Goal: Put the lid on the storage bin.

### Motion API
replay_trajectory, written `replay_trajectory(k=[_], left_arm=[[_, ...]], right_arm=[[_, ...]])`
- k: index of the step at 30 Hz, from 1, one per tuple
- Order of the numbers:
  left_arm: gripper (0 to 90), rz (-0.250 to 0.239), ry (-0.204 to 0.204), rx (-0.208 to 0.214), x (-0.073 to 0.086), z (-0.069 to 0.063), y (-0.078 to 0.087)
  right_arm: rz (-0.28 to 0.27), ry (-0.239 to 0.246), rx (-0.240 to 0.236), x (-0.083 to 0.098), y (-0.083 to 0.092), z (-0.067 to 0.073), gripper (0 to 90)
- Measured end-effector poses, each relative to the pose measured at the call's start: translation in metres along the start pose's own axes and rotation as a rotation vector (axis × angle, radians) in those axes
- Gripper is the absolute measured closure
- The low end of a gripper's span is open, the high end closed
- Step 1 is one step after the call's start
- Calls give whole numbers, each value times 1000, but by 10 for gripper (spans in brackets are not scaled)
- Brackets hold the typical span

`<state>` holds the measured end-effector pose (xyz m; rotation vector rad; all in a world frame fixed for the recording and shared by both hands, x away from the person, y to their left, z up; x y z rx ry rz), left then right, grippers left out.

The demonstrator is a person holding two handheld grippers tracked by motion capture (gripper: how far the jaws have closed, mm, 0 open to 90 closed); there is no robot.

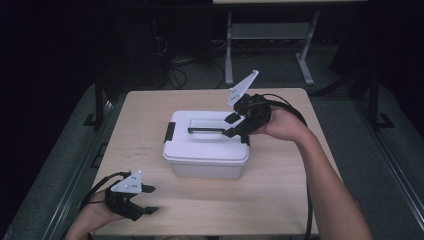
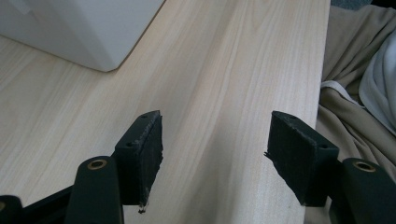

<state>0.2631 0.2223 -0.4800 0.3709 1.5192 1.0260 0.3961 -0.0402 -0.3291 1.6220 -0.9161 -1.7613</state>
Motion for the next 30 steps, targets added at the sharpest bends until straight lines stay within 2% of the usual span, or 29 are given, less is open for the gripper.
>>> replay_trajectory(k=[16,30], left_arm=[[354,10,-5,3,0,-2,-2],[354,9,-9,8,-1,-3,-3]], right_arm=[[6,-23,20,23,19,6,499],[7,-78,35,49,26,11,474]])
Point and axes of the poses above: each handheld gripper's, and its own axes: y roughly backward along the jaws, x roughly out of its underside, z roughly to its left, the point moved 9 cm from there along -y, roughly forward along the jaws, and after that the axes turned 8 degrees about -x, right-handed, at the moved point
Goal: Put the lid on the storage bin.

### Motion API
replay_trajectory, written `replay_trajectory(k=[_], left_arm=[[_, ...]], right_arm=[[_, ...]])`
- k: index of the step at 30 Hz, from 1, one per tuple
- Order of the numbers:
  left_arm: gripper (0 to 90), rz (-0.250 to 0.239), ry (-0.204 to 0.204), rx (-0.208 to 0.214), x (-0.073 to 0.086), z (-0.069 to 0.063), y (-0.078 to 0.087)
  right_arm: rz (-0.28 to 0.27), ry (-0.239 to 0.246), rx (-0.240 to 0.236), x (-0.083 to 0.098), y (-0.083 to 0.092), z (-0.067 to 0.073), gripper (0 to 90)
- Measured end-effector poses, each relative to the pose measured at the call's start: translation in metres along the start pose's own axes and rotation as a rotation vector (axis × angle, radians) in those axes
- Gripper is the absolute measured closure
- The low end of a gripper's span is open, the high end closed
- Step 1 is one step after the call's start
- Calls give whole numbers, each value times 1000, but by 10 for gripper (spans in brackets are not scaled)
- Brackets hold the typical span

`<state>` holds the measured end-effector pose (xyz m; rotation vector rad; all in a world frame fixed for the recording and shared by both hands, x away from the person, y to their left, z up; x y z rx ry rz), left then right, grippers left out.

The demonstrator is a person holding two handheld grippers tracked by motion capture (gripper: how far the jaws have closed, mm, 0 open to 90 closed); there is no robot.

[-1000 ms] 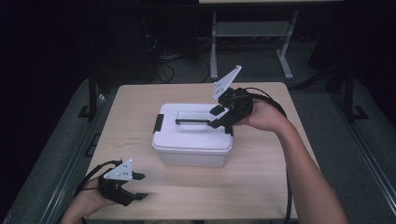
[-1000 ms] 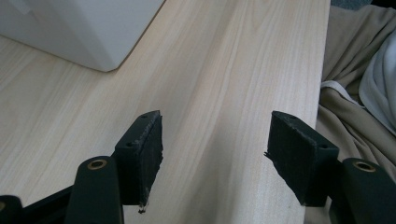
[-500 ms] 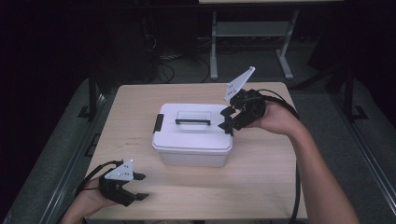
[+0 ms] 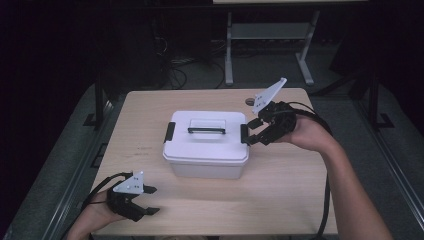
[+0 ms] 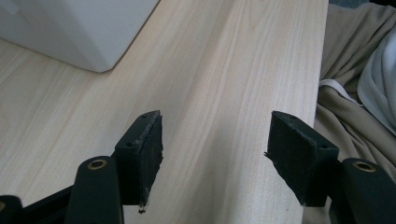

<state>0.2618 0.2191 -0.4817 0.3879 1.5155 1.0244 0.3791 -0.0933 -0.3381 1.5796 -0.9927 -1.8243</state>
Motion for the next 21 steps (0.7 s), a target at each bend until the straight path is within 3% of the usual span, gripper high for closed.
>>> replay_trajectory(k=[21], left_arm=[[355,8,1,0,1,0,0]], right_arm=[[-3,-57,4,33,0,1,453]])
Point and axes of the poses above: each handheld gripper's, and its own axes: y roughly backward along the jaws, x roughly out of its underside, z roughly to its left, the point moved 9 cm from there along -y, roughly forward along the jaws, and after that the axes turned 8 degrees about -x, right-handed, at the moved point
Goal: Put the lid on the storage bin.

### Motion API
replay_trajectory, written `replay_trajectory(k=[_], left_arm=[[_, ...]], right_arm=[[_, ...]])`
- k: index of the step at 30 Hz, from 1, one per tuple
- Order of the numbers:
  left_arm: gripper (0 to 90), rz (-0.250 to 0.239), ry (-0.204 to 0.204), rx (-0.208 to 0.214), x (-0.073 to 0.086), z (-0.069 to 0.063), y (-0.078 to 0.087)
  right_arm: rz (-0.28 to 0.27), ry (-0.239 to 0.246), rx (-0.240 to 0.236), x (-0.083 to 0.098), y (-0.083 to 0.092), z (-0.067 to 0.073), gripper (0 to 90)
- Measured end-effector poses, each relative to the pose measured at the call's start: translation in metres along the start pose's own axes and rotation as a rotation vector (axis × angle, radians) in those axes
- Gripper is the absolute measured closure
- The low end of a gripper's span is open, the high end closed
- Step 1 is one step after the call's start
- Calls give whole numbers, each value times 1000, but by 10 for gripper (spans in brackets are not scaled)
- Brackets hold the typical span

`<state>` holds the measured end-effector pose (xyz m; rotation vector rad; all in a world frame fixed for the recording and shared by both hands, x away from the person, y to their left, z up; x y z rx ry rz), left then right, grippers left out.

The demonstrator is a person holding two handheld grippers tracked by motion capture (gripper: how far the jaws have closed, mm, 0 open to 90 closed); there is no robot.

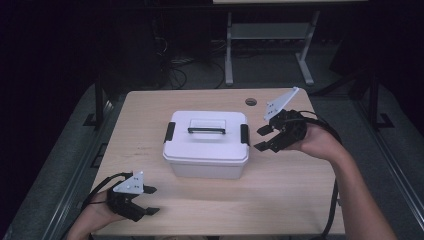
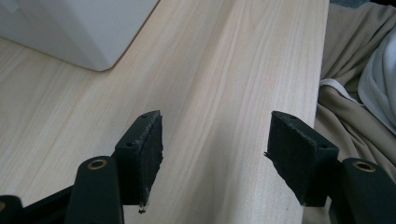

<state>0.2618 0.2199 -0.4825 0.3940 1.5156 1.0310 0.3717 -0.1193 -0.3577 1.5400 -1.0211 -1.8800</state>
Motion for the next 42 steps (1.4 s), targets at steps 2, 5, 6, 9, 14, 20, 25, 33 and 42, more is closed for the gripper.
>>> replay_trajectory(k=[2,5,6,9,14,20,25,33,42], left_arm=[[354,0,3,-1,0,0,0],[354,-1,2,0,0,0,0],[354,1,1,0,0,0,0],[354,1,1,0,0,0,0],[354,4,1,0,0,0,0],[350,5,-1,-3,1,1,-1],[346,5,0,-3,1,0,-1],[338,4,4,-3,1,0,-2],[322,6,3,-9,1,0,-3]], right_arm=[[0,-6,0,3,0,0,447],[-1,-13,-1,7,-1,0,442],[-2,-16,-1,8,-1,0,440],[1,-22,-2,12,-3,0,435],[-8,-26,3,18,-4,0,424],[-5,-45,1,28,-7,-1,419],[-5,-55,-1,35,-10,-1,412],[-5,-80,-9,47,-14,-1,397],[-8,-99,-21,60,-23,-1,384]])
Point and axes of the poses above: each handheld gripper's, and its own axes: y roughly backward along the jaws, x roughly out of its underside, z roughly to its left, the point moved 9 cm from there along -y, roughly forward along the jaws, and after that the axes turned 8 degrees about -x, right-handed, at the moved point
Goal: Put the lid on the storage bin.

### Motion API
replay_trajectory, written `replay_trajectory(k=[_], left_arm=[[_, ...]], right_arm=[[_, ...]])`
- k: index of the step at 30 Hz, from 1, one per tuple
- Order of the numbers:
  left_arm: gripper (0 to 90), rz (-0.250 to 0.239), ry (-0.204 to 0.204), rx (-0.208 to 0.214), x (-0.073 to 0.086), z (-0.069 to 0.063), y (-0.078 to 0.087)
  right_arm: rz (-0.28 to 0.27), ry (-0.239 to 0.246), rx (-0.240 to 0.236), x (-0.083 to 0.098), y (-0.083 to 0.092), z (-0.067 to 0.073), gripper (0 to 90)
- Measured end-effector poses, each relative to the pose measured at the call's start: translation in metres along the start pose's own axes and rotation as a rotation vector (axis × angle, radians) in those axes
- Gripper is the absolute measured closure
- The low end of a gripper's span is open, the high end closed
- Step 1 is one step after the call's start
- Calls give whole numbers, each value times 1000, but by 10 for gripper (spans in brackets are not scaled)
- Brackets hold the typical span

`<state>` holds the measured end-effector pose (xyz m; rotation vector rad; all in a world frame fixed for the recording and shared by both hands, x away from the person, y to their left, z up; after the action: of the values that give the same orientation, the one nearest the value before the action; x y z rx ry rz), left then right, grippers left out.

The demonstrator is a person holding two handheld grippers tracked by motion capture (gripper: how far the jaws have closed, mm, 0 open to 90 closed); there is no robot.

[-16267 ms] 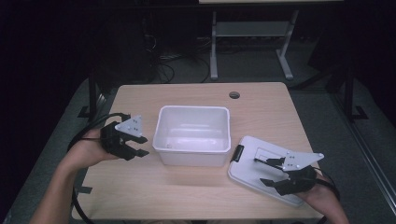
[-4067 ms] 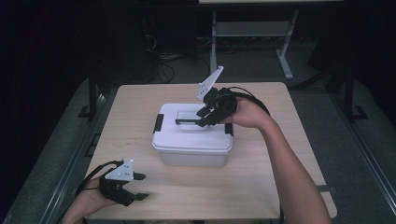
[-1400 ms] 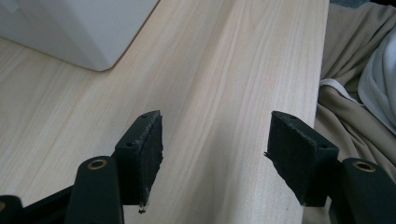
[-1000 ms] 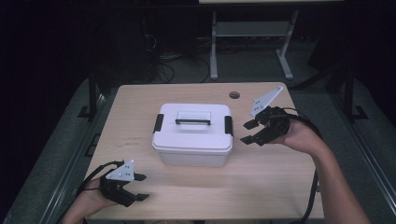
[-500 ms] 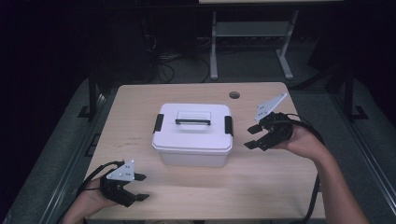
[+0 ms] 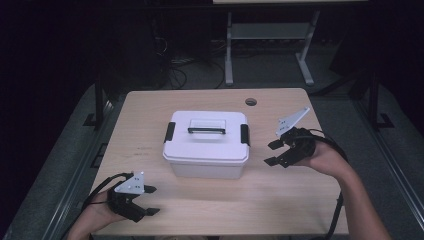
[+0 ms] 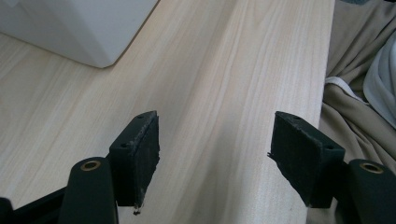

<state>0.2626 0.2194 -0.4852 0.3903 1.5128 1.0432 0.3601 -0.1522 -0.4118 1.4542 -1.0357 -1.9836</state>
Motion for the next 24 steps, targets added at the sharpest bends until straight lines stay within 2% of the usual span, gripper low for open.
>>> replay_trajectory(k=[24], left_arm=[[263,11,-6,-14,1,1,-4]], right_arm=[[-6,-51,-8,27,-19,-1,307]])
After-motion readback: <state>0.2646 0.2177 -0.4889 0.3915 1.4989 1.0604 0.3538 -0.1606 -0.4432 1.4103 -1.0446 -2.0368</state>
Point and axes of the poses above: each handheld gripper's, and its own axes: y roughly backward along the jaws, x roughly out of its underside, z roughly to its left, the point moved 9 cm from there along -y, roughly forward along the jaws, and after that the axes turned 8 degrees about -x, right-handed, at the moved point
